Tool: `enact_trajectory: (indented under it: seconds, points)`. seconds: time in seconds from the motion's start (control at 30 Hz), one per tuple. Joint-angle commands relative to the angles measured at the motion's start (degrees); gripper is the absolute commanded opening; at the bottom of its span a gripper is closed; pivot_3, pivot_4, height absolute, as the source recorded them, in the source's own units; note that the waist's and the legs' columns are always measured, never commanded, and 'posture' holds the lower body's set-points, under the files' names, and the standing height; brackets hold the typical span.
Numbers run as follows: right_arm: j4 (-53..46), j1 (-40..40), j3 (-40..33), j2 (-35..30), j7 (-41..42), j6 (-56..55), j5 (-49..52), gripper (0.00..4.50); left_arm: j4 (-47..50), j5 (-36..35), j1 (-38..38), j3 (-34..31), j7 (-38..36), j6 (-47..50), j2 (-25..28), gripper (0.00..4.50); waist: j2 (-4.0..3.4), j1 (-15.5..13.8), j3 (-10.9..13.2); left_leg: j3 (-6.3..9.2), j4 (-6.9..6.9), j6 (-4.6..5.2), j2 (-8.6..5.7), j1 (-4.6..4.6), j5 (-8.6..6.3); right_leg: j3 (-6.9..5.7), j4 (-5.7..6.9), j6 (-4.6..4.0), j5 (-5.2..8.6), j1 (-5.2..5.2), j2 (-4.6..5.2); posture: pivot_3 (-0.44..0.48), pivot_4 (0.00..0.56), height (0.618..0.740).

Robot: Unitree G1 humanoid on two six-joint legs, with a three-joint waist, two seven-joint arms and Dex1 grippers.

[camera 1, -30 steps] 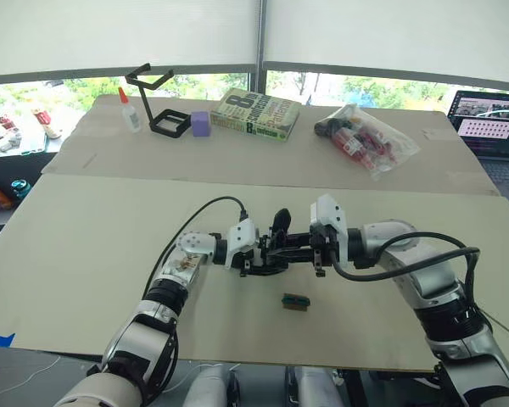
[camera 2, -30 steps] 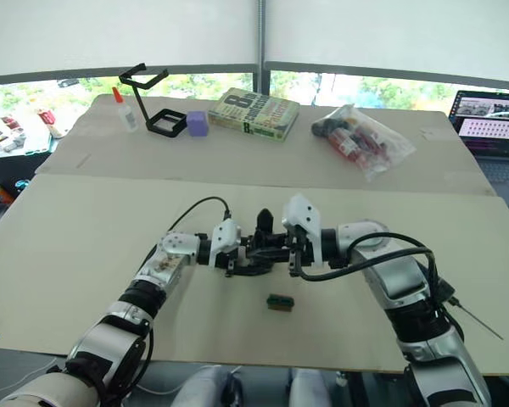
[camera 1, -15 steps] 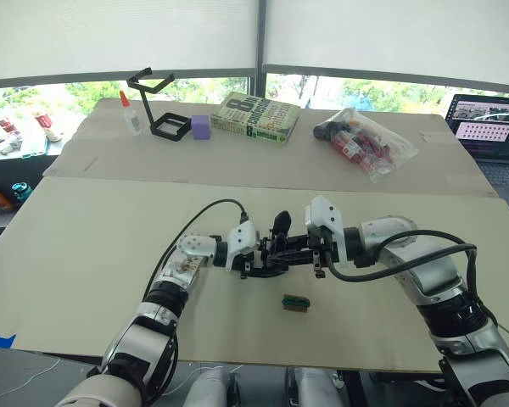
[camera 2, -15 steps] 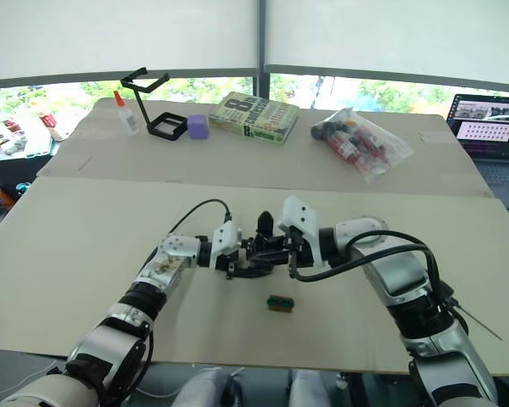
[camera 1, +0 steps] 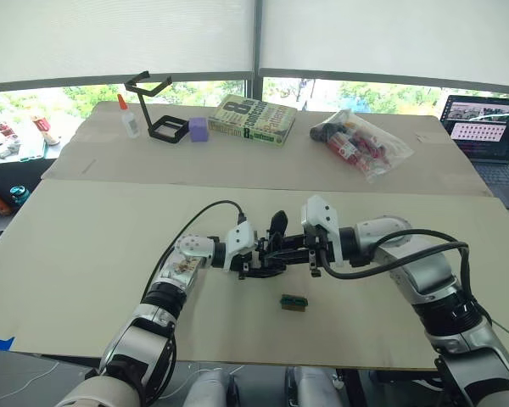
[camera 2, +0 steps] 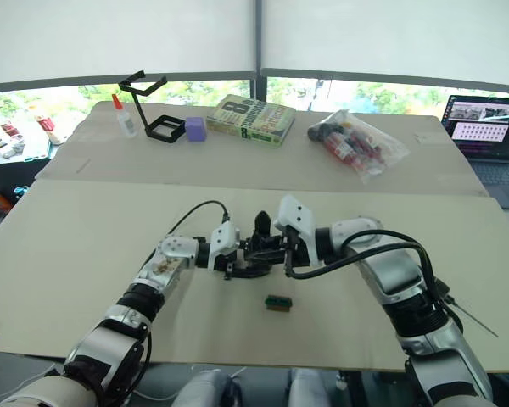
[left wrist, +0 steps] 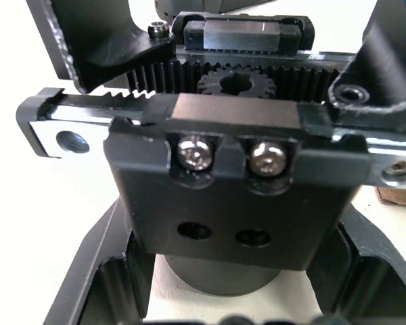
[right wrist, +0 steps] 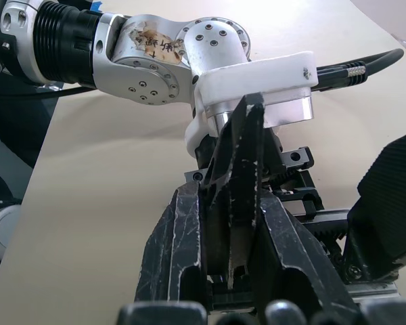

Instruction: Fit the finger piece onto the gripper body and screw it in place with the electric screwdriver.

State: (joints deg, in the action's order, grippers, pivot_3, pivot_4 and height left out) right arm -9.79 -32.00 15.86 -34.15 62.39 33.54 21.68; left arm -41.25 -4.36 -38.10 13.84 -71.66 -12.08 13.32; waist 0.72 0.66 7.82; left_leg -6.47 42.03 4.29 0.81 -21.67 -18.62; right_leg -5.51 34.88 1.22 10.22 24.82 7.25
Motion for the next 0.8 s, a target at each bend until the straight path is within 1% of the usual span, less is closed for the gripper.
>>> enact_trajectory:
  seconds: [0.03, 0.13, 0.17, 0.2, 0.23, 0.3, 0.43, 0.47, 0.6, 0.67, 0.73, 0.77, 0.8]
  points:
    - [-0.35, 1.46, -0.22, -0.28, -0.34, 0.75, -0.19, 0.41, 0.00, 1.07, 1.64, 2.10, -2.00, 0.66, 0.02, 2.37, 0.00, -0.01, 0.00, 0.00, 0.00, 0.00, 0.00, -0.02, 0.00, -0.01, 0.00, 0.00, 0.00, 0.01, 0.01, 0.000, 0.150, 0.740]
    - [-2.36, 1.74, -1.73, -0.12, 0.01, 0.25, 1.26, 0.41, 0.01, 1.09, 1.69, 2.12, -1.85, 0.70, -0.08, 2.37, 0.00, -0.05, 0.00, 0.00, 0.00, 0.00, -0.01, -0.13, 0.00, -0.03, -0.01, 0.00, 0.00, 0.10, 0.03, 0.000, 0.150, 0.740]
    - [-3.37, 1.85, -2.01, -0.35, 0.59, 0.14, 1.88, 1.43, -0.02, 1.08, 1.69, 2.09, -1.80, 0.69, -0.10, 2.37, 0.00, -0.05, 0.00, 0.00, 0.00, 0.00, -0.02, -0.18, 0.00, -0.03, -0.01, 0.00, 0.00, 0.15, 0.03, 0.000, 0.150, 0.740]
    - [-3.99, 1.92, -2.20, -0.43, 0.80, -0.62, 1.95, 1.66, -0.05, 1.06, 1.68, 2.06, -1.77, 0.69, -0.11, 2.37, 0.00, -0.06, 0.00, 0.00, 0.00, 0.00, -0.02, -0.23, 0.00, -0.05, 0.00, 0.00, 0.00, 0.18, 0.03, 0.000, 0.150, 0.740]
    - [-4.51, 2.07, -2.85, 0.06, 0.75, -2.05, 2.27, 2.09, -0.11, 1.04, 1.66, 2.03, -1.75, 0.67, -0.12, 2.37, 0.00, -0.06, 0.01, 0.00, 0.01, 0.00, -0.03, -0.34, 0.00, -0.07, -0.01, 0.00, 0.00, 0.25, 0.03, 0.000, 0.150, 0.740]
    - [-5.68, 2.61, -4.22, 0.79, 1.19, -4.84, 3.16, 2.72, -0.32, 1.05, 1.60, 1.98, -1.57, 0.64, -0.27, 2.37, 0.00, -0.08, 0.01, 0.00, 0.02, 0.00, -0.06, -0.42, 0.01, -0.08, 0.00, 0.00, 0.00, 0.33, 0.02, 0.000, 0.150, 0.740]
    - [-7.11, 4.04, -7.07, 2.29, 1.87, -8.51, 5.60, 4.18, -0.71, 0.95, 1.47, 1.67, -1.05, 0.65, -0.55, 2.37, 0.00, -0.16, 0.01, -0.01, 0.02, 0.00, -0.07, -0.43, 0.01, -0.12, -0.02, 0.01, 0.00, 0.30, -0.03, 0.000, 0.150, 0.740]
    - [-7.35, 4.51, -7.65, 2.35, 1.91, -8.97, 5.98, 4.47, -0.83, 0.93, 1.41, 1.55, -0.84, 0.65, -0.63, 2.37, 0.00, -0.15, 0.01, -0.01, 0.02, 0.00, -0.07, -0.43, 0.01, -0.12, -0.03, 0.01, 0.00, 0.28, -0.04, 0.000, 0.150, 0.740]
    - [-7.87, 6.61, -10.35, 2.70, 2.33, -12.18, 7.46, 4.47, -1.23, 0.82, 1.25, 1.29, -0.48, 0.72, -0.98, 2.37, 0.01, -0.36, 0.02, 0.00, 0.02, 0.01, -0.07, -0.43, 0.00, -0.14, -0.03, 0.01, 0.00, 0.27, -0.05, 0.000, 0.150, 0.740]
    - [-8.92, 7.72, -12.22, 2.62, 2.28, -13.59, 8.61, 4.47, -1.41, -0.37, 0.90, 0.14, 0.00, 2.37, -1.53, 2.37, 0.01, -0.46, 0.02, -0.01, 0.01, 0.01, -0.08, -0.43, 0.00, -0.13, -0.03, 0.01, 0.00, 0.27, -0.05, 0.000, 0.150, 0.740]
    - [-11.45, 9.52, -14.94, 1.51, 2.24, -13.09, 11.09, 4.50, -1.36, -0.79, 0.55, -0.62, 0.59, 3.06, -1.75, 3.44, 0.02, -0.70, 0.02, -0.01, 0.03, 0.02, -0.08, -0.43, 0.00, -0.13, -0.03, 0.01, 0.00, 0.27, -0.05, 0.000, 0.150, 0.740]
    - [-13.08, 10.47, -16.63, 1.06, 1.81, -11.89, 13.21, 4.50, -1.24, -0.76, 0.52, -0.89, 0.95, 2.86, -1.72, 3.80, 0.02, -0.86, 0.03, -0.01, 0.04, 0.02, -0.08, -0.42, 0.00, -0.12, -0.04, 0.01, 0.00, 0.27, -0.05, 0.000, 0.150, 0.740]
    - [-14.99, 11.29, -18.19, 0.18, 1.20, -10.37, 15.07, 4.50, -1.08, -1.11, 0.54, -1.32, 0.66, 2.76, -1.55, 4.30, 0.02, -1.01, 0.03, 0.00, 0.04, 0.02, -0.08, -0.43, 0.00, -0.12, -0.04, 0.01, 0.00, 0.26, -0.04, 0.000, 0.150, 0.740]
